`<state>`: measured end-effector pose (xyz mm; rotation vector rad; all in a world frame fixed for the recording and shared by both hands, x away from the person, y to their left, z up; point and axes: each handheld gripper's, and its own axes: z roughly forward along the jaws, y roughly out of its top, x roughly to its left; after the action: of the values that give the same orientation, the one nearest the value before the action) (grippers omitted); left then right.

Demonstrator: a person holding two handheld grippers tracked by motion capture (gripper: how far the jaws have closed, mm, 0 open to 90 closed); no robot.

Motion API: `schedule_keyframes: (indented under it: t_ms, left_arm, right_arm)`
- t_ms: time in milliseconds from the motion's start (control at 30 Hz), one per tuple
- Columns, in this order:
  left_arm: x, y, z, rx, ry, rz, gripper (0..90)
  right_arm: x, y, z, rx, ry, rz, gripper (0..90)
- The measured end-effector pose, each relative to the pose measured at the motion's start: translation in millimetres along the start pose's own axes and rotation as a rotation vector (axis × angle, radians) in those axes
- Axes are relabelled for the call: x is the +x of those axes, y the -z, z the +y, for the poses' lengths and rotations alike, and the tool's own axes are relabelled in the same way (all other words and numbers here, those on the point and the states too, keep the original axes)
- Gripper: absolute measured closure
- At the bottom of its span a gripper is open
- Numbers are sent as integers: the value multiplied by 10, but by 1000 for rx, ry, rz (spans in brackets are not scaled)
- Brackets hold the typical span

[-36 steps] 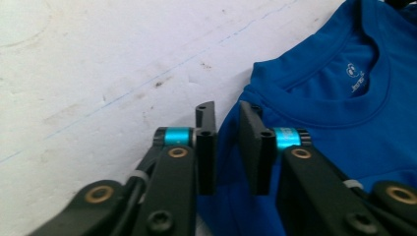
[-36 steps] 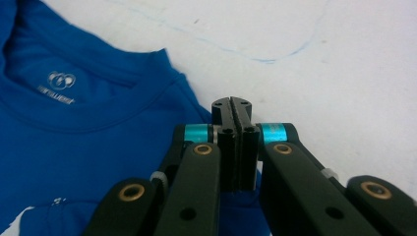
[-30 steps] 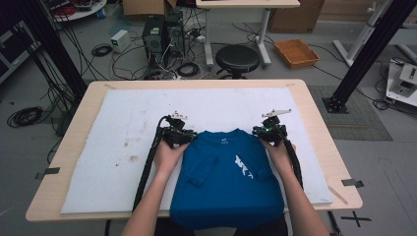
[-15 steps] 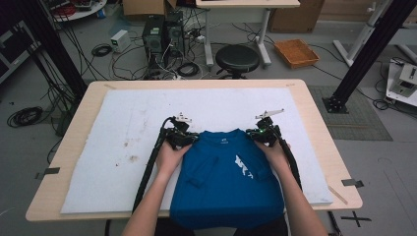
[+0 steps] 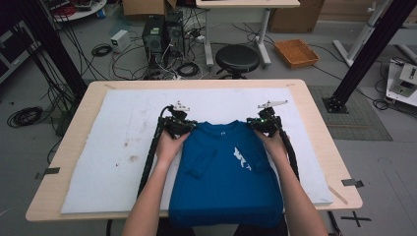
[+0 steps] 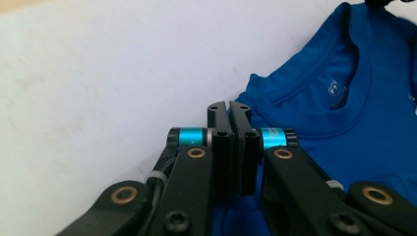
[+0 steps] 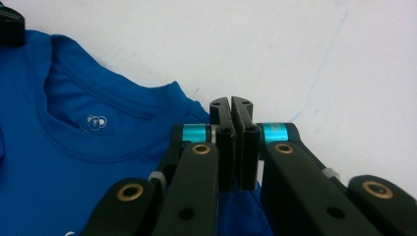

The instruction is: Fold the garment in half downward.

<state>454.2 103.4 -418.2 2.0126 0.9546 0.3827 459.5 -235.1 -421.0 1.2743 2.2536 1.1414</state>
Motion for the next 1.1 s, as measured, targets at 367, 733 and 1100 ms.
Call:
schedule_keyframes:
  t_ms: [367, 733, 1100]
  left_arm:
    - [-173, 385, 112, -101, -105, -40, 879]
    - [-597, 874, -213, -143, -240, -87, 877]
    - [-1090, 1204, -752, -136, -343, -101, 877]
  right_arm:
    - [119, 440, 48, -131, 21, 30, 891]
    - [472, 1066, -392, -209, 86, 71, 891]
    - [863, 1458, -1031, -186, 120, 61, 900]
